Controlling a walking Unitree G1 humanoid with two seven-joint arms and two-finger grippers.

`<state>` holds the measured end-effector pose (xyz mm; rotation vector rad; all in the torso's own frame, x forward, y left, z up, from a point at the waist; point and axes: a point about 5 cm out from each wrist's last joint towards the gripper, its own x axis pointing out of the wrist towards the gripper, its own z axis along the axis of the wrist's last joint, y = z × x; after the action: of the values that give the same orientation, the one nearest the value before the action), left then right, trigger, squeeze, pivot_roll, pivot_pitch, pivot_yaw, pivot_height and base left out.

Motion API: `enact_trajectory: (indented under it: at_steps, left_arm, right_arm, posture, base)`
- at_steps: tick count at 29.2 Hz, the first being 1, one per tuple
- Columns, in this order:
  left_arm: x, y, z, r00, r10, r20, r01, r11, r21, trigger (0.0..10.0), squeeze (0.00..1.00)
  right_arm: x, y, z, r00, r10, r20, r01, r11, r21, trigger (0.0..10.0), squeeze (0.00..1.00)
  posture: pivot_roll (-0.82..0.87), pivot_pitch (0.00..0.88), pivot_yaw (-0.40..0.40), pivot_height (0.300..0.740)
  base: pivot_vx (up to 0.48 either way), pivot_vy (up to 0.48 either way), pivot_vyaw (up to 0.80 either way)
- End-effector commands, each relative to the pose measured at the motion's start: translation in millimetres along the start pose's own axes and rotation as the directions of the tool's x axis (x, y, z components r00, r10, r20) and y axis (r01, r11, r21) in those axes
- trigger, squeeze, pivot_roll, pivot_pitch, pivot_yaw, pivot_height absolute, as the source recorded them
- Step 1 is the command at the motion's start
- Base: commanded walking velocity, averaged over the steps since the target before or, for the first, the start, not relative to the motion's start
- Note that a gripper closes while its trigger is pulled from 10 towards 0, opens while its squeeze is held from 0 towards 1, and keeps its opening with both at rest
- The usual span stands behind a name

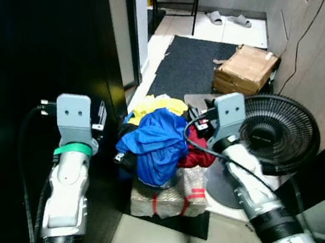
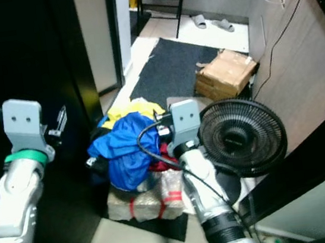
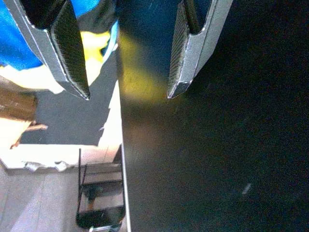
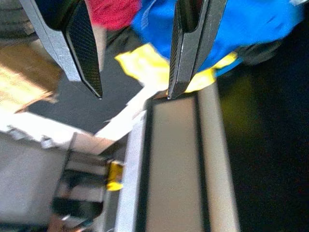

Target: Clothes washing

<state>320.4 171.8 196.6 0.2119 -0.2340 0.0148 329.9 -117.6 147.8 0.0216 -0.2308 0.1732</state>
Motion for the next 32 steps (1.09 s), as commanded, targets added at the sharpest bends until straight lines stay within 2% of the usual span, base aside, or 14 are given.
enact_trajectory:
  at_steps: [1,7,13,20,27,32]
  left_arm:
    - [-1.5,3.7,-3.2,1.0,0.009,-0.015,-0.009,1.0,0.005,10.0,0.0]
    - [-0.8,1.7,-4.9,0.999,-0.028,-0.03,0.028,0.999,-0.017,10.0,0.0]
    - [-0.4,-0.2,-5.8,0.998,-0.049,-0.036,0.048,0.999,-0.016,10.0,0.0]
    - [-0.3,-0.5,-6.2,0.998,-0.052,-0.039,0.052,0.999,-0.016,10.0,0.0]
    - [-0.2,-2.5,-3.9,0.997,-0.076,-0.027,0.077,0.997,0.028,10.0,0.0]
    - [-0.3,-2.4,-3.9,0.997,-0.071,-0.028,0.072,0.997,0.02,10.0,0.0]
  right_arm:
    - [-2.2,0.9,-4.6,1.0,-0.003,-0.019,0.003,1.0,0.008,10.0,0.0]
    - [-2.9,0.2,-6.1,1.0,-0.008,-0.028,0.009,1.0,0.02,10.0,0.0]
    - [-3.1,-0.4,-6.9,0.999,-0.012,-0.033,0.013,1.0,0.028,10.0,0.0]
    - [-3.1,0.1,-6.8,1.0,-0.009,-0.028,0.01,1.0,0.023,10.0,0.0]
    - [-1.8,0.0,-4.9,1.0,-0.003,-0.021,0.003,1.0,0.008,10.0,0.0]
    - [-1.0,1.2,-3.5,1.0,0.004,-0.014,-0.004,1.0,0.004,10.0,0.0]
  posture:
    - [0.07,0.058,-0.035,0.74]
    - [0.07,0.06,-0.033,0.74]
    - [0.07,0.064,-0.032,0.74]
    - [0.07,0.068,-0.033,0.74]
    - [0.07,0.072,-0.032,0.74]
    - [0.07,0.076,-0.033,0.74]
  base:
    - [0.375,0.0,0.0]
    - [0.125,0.0,-0.14]
    - [0.0,0.0,-0.8]
    - [0.0,0.0,0.0]
    - [0.0,0.0,0.0]
    - [0.0,0.0,0.0]
